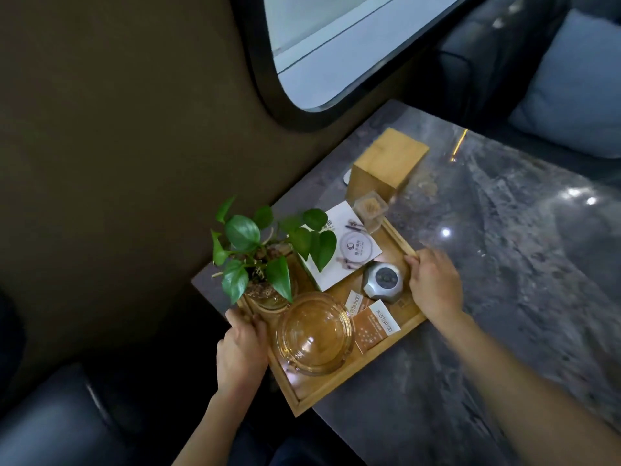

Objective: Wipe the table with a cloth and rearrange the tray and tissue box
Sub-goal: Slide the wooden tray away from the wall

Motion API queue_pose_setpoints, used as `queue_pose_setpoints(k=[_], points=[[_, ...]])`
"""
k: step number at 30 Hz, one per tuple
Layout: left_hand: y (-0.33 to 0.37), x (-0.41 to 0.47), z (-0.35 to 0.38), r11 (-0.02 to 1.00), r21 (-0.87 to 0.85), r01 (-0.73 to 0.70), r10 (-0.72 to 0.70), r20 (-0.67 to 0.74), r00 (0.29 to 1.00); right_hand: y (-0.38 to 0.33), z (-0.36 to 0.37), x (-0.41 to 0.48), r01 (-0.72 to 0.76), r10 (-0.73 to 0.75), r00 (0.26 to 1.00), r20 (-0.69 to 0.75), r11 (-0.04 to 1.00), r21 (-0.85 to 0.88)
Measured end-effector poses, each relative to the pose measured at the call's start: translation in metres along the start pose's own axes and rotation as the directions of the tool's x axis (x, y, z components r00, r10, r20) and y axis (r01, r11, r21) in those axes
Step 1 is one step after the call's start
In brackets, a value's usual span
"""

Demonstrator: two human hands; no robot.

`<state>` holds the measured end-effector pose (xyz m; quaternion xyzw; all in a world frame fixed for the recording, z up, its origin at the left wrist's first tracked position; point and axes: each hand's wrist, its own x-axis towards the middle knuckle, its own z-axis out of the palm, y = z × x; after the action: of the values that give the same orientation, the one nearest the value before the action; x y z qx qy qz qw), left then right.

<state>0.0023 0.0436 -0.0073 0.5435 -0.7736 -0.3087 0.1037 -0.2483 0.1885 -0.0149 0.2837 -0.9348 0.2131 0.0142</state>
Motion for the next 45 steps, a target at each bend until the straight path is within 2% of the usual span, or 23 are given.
queue_pose_setpoints(k=[9, 17, 21, 29, 35, 45], points=[[0.054, -0.034, 0.052, 0.982, -0.012, -0.187, 0.187, 0.13, 0.974, 0.096, -0.045, -0.035, -0.232, 0.229, 0.972, -0.057, 0.971, -0.052], [0.107, -0.053, 0.093, 0.949, -0.029, -0.313, 0.309, 0.266, 0.913, 0.161, -0.078, -0.055, -0.375, 0.368, 0.926, -0.082, 0.923, -0.091], [0.134, -0.057, 0.108, 0.929, -0.027, -0.369, 0.358, 0.321, 0.877, 0.187, -0.087, -0.057, -0.473, 0.47, 0.881, -0.05, 0.878, -0.08], [0.166, -0.055, 0.131, 0.903, 0.02, -0.43, 0.393, 0.371, 0.842, 0.22, -0.088, -0.048, -0.485, 0.479, 0.873, -0.095, 0.871, -0.072], [0.172, -0.052, 0.141, 0.904, 0.04, -0.426, 0.386, 0.356, 0.851, 0.229, -0.076, -0.04, -0.509, 0.501, 0.858, -0.113, 0.859, -0.055], [0.17, -0.045, 0.151, 0.861, 0.198, -0.468, 0.379, 0.363, 0.851, 0.23, -0.07, -0.045, -0.508, 0.501, 0.857, -0.123, 0.861, -0.035]])
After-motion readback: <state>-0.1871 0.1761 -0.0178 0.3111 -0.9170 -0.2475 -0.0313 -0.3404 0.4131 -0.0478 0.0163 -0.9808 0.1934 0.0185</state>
